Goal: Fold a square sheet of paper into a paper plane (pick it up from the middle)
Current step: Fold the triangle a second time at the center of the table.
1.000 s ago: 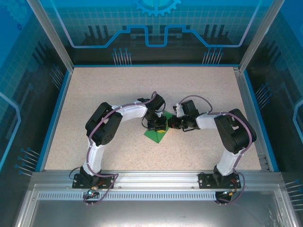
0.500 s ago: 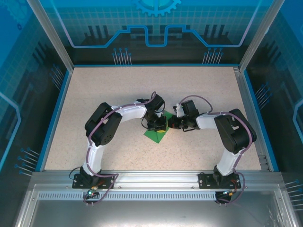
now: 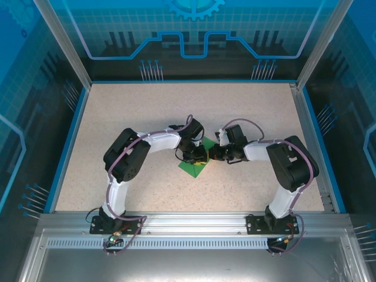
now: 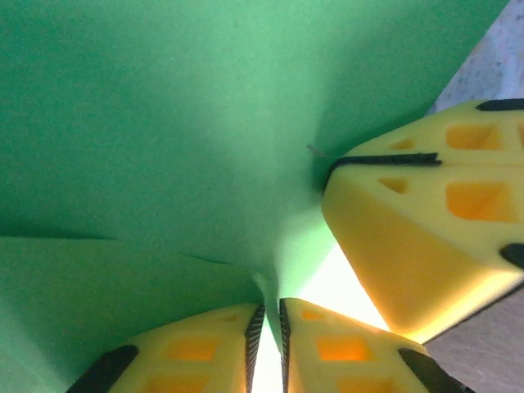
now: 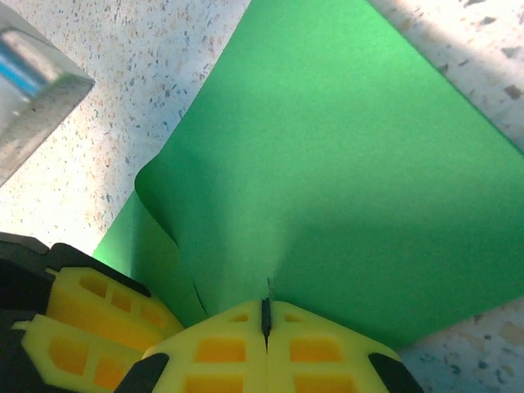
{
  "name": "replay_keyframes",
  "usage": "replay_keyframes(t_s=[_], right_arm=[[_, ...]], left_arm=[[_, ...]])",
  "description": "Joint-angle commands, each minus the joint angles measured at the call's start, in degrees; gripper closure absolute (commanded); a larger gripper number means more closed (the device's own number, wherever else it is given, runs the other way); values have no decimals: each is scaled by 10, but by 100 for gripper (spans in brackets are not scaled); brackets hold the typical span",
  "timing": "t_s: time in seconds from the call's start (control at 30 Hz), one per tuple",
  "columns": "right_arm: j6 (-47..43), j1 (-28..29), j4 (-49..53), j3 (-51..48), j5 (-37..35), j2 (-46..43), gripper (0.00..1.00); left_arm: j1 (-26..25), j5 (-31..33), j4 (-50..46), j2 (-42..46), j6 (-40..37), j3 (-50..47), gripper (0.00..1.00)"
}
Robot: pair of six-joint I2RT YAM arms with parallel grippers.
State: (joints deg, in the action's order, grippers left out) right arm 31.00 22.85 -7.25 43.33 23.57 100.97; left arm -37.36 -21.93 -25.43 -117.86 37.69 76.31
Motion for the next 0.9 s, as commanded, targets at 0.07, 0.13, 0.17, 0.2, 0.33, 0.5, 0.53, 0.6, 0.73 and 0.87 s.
replay_keyframes(t_s=[0.07,0.13,0.17,0.2,0.33,0.5,0.53,0.6,0.73,0.87], right_arm=[[-8,-8,36,-15,0,-15,100],[-9,-8,36,-13,1,-17,100],[-8,-8,36,-14,1,-17,100],[-8,-8,36,-14,2,-19,100],[-6,-8,33,-14,4,-25,100],[-3,-9,33,-22,6,-48,100],[0,-11,32,-25,8,-54,100],[6,-13,28,-32,17,-65,100],[20,-14,24,-43,36,-84,100],[35,-14,22,-55,50,-101,100]], left_arm=[[7,68,-5,-12,18,-33,69],[6,65,-1,-9,21,-34,65],[6,63,2,-7,22,-35,64],[7,61,5,-5,23,-37,64],[7,55,18,3,29,-41,63],[7,54,31,12,29,-50,65],[6,52,33,12,30,-51,67],[6,50,42,16,31,-56,72],[7,49,49,22,30,-62,79],[6,49,53,25,29,-67,85]])
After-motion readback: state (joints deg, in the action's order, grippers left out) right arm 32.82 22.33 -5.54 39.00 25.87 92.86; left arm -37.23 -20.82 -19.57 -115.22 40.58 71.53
